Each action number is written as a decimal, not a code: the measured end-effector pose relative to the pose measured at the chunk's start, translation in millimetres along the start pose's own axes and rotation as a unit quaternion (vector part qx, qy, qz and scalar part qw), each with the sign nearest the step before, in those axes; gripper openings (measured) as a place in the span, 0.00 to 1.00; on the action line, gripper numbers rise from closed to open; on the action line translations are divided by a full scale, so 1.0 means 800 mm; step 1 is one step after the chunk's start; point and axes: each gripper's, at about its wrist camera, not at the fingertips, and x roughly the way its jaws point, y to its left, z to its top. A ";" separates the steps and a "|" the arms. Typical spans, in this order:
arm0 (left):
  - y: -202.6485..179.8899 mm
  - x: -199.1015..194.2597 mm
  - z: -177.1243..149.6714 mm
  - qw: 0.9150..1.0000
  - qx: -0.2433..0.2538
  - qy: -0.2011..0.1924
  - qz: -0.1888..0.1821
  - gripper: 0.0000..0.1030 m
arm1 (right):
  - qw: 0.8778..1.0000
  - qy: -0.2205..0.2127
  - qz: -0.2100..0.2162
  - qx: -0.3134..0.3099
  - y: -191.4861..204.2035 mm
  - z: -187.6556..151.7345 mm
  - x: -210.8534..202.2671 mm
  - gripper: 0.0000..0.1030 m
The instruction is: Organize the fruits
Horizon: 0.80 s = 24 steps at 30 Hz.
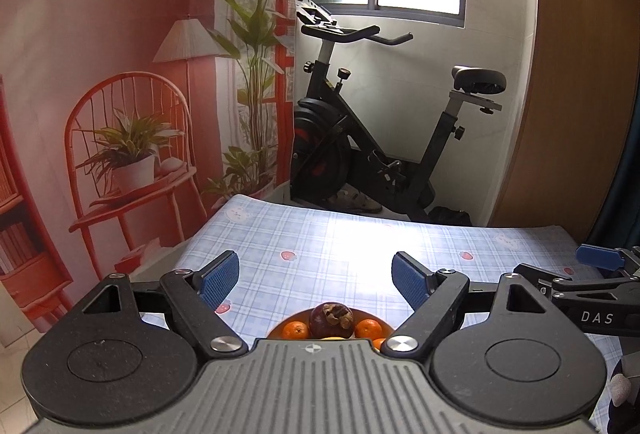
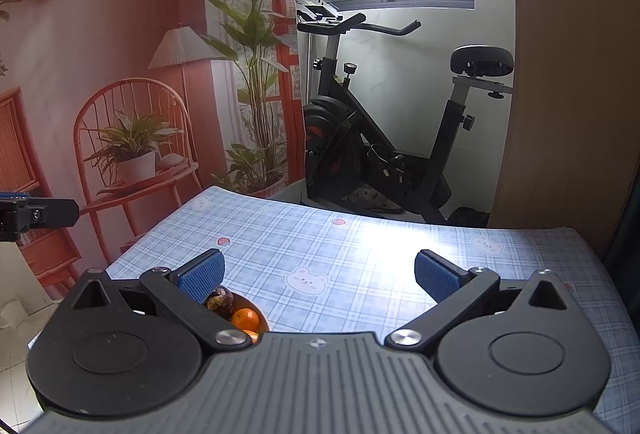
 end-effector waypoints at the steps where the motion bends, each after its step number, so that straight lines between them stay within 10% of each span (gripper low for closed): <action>1: 0.000 0.000 0.001 1.000 0.001 0.000 0.000 0.83 | 1.000 0.000 0.000 0.000 0.000 0.001 -0.001 1.00; 24: -0.002 -0.008 0.008 1.000 0.004 0.001 0.010 0.90 | 1.000 -0.006 -0.003 0.006 -0.001 0.008 -0.007 1.00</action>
